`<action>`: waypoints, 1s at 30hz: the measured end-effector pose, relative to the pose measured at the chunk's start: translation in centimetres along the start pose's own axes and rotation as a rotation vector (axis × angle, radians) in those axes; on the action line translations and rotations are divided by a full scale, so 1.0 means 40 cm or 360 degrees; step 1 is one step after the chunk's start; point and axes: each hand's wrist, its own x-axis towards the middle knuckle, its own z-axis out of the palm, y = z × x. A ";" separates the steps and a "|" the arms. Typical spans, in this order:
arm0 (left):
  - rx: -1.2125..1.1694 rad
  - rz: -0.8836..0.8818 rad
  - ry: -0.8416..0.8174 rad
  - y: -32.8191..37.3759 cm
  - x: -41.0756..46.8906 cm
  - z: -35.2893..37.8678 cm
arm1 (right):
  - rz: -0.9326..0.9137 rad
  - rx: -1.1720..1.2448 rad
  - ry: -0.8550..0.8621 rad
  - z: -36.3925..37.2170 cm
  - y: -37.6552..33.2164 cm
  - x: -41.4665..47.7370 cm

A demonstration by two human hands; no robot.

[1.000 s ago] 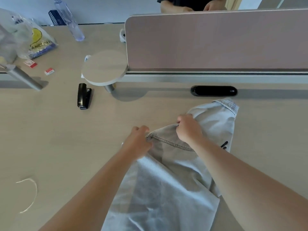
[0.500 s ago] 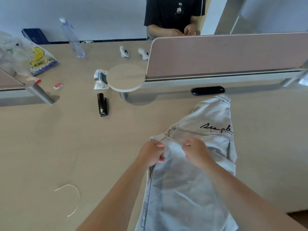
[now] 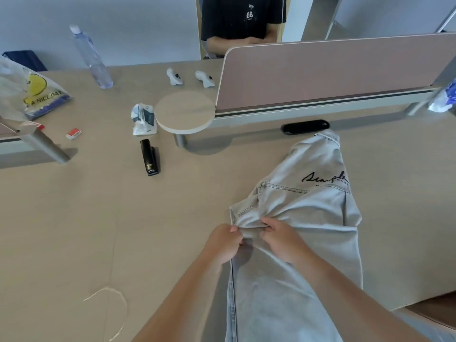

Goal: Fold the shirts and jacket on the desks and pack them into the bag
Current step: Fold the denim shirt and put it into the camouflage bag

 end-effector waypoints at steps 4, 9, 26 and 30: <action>0.0163 0.0100 -0.0033 -0.002 -0.019 0.013 | 0.0026 0.0082 -0.0104 0.007 0.026 -0.004; 0.0143 0.0161 0.0076 -0.017 -0.071 0.004 | 0.0098 0.0409 0.0370 -0.015 0.038 -0.119; 0.0388 0.0072 -0.0054 -0.212 -0.335 0.210 | 0.0591 0.0474 0.0544 -0.006 0.482 -0.482; 0.0467 0.0203 0.0129 -0.233 -0.360 0.268 | 0.0382 0.0499 0.0622 0.010 0.502 -0.479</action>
